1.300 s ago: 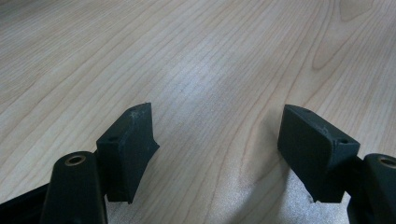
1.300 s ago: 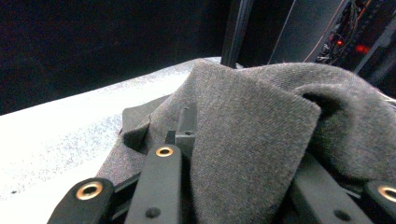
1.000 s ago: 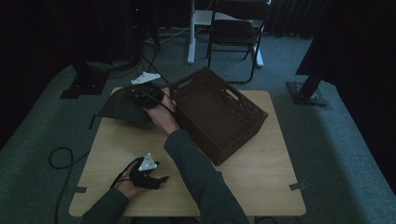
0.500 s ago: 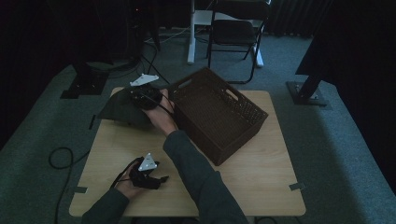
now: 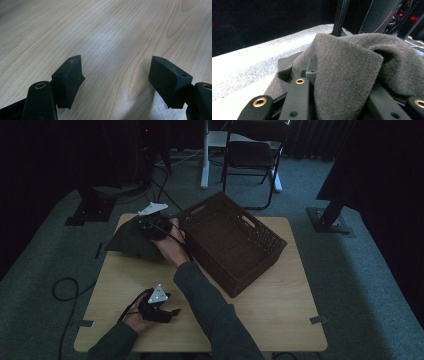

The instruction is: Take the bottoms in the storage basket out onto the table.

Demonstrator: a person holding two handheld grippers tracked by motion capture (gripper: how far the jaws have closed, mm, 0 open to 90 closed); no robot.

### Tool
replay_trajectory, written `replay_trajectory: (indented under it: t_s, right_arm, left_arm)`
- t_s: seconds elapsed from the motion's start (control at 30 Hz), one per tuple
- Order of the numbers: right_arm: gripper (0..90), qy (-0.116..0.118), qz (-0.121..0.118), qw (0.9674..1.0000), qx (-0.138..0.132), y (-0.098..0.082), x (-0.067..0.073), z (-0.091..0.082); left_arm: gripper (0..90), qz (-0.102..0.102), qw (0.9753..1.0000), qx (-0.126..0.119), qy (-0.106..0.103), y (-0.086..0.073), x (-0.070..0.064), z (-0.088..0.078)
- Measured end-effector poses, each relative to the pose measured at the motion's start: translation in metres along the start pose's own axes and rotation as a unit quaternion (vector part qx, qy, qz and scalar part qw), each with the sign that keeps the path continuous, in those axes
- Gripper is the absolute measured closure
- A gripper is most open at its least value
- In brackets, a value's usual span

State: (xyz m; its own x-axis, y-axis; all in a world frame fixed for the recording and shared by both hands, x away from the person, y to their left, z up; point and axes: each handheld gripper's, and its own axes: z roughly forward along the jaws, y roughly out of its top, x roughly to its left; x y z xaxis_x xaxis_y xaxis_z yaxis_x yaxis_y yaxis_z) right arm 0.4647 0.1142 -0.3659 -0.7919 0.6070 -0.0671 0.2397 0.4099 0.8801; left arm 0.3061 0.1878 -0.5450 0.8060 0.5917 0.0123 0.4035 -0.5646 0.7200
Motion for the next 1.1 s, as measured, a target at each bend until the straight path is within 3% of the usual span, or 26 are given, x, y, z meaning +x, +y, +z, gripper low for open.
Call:
replay_trajectory:
  t_s: [1.1]
  right_arm:
    - [71.5,0.001,0.018,0.9994,0.028,-0.025,-0.004,0.017]
  left_arm:
    - [27.5,-0.001,1.0000,-0.001,0.000,0.000,0.000,0.000]
